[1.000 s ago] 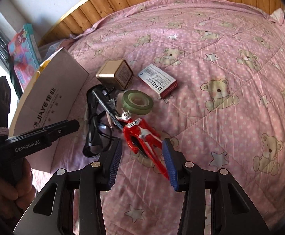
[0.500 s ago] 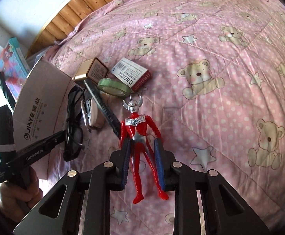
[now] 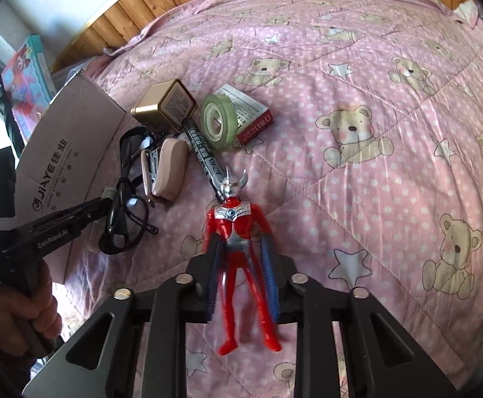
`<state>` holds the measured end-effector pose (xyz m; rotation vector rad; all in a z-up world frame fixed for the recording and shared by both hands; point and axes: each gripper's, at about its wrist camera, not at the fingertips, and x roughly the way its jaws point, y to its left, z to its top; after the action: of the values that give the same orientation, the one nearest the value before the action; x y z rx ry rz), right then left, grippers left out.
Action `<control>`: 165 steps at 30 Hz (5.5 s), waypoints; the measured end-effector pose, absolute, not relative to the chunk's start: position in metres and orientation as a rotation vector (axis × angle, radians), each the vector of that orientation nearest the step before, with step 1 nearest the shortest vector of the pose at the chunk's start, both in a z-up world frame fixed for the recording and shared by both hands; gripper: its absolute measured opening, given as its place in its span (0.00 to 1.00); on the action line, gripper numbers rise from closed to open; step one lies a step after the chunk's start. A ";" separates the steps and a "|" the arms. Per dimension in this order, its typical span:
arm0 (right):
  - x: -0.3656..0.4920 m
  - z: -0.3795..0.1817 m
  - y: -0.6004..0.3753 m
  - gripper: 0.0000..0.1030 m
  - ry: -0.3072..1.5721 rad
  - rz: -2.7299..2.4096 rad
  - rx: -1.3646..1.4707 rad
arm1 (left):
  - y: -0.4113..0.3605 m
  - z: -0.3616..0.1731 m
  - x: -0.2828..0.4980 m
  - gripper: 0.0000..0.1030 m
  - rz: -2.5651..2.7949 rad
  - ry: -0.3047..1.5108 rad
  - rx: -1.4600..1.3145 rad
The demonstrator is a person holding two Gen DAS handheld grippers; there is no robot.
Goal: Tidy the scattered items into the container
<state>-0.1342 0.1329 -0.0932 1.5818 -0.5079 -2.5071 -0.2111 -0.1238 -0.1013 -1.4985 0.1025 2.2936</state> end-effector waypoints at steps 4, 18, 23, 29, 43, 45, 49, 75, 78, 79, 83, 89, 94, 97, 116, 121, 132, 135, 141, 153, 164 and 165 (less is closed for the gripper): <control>-0.118 -0.090 0.140 0.22 -0.530 -2.522 1.600 | -0.141 -0.103 -0.194 0.19 2.275 0.087 -1.515; -0.094 -0.098 0.133 0.39 -0.386 -2.587 1.593 | -0.146 -0.105 -0.167 0.34 2.296 0.099 -1.493; -0.096 -0.100 0.127 0.28 -0.311 -2.637 1.596 | -0.145 -0.110 -0.164 0.31 2.316 0.105 -1.437; -0.083 -0.094 0.140 0.25 -0.465 -2.615 1.587 | -0.154 -0.099 -0.161 0.19 2.310 0.096 -1.445; -0.050 -0.068 0.127 0.21 -0.502 -2.619 1.535 | -0.153 -0.060 -0.131 0.19 2.310 0.094 -1.375; -0.046 -0.063 0.122 0.15 -0.482 -2.622 1.523 | -0.154 -0.055 -0.126 0.19 2.315 0.094 -1.376; -0.038 -0.067 0.113 0.15 -0.456 -2.619 1.534 | -0.157 -0.045 -0.117 0.19 2.325 0.089 -1.349; -0.014 -0.042 0.080 0.14 -0.406 -2.637 1.464 | -0.177 0.000 -0.083 0.19 2.309 0.017 -1.241; -0.012 -0.034 0.070 0.14 -0.390 -2.637 1.441 | -0.180 0.006 -0.080 0.19 2.317 0.014 -1.230; -0.011 -0.031 0.067 0.14 -0.384 -2.636 1.433 | -0.181 0.008 -0.079 0.19 2.319 0.015 -1.227; -0.006 -0.020 0.057 0.14 -0.368 -2.635 1.404 | -0.186 0.014 -0.076 0.19 2.333 0.013 -1.219; -0.003 -0.006 0.041 0.14 -0.344 -2.635 1.368 | -0.196 0.023 -0.071 0.19 2.351 -0.005 -1.195; 0.000 0.007 0.026 0.14 -0.327 -2.630 1.335 | -0.208 0.031 -0.069 0.19 2.364 -0.033 -1.170; 0.000 0.014 0.015 0.14 -0.308 -2.626 1.319 | -0.215 0.036 -0.069 0.19 2.370 -0.053 -1.156; -0.009 0.042 -0.046 0.14 -0.212 -2.582 1.254 | -0.259 0.047 -0.077 0.19 2.400 -0.160 -1.121; -0.015 0.050 -0.062 0.14 -0.186 -2.568 1.232 | -0.269 0.052 -0.080 0.19 2.416 -0.182 -1.109; -0.031 0.062 -0.095 0.14 -0.132 -2.526 1.192 | -0.300 0.063 -0.095 0.19 2.467 -0.239 -1.085; -0.036 0.066 -0.104 0.14 -0.117 -2.513 1.178 | -0.306 0.064 -0.100 0.19 2.478 -0.248 -1.087; -0.048 0.072 -0.122 0.14 -0.096 -2.492 1.153 | -0.310 0.067 -0.110 0.19 2.494 -0.246 -1.084; -0.079 0.085 -0.147 0.14 -0.065 -2.453 1.103 | -0.319 0.072 -0.136 0.19 2.519 -0.238 -1.090; -0.109 0.083 -0.165 0.14 -0.066 -2.400 1.100 | -0.329 0.066 -0.163 0.19 2.539 -0.239 -1.137; -0.111 0.083 -0.166 0.14 -0.064 -2.397 1.101 | -0.328 0.065 -0.165 0.19 2.537 -0.237 -1.143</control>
<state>-0.1114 -0.1662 0.0827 1.1006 -0.0641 -2.3973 -0.1652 -0.3284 0.0647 -1.1434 -0.2371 2.5367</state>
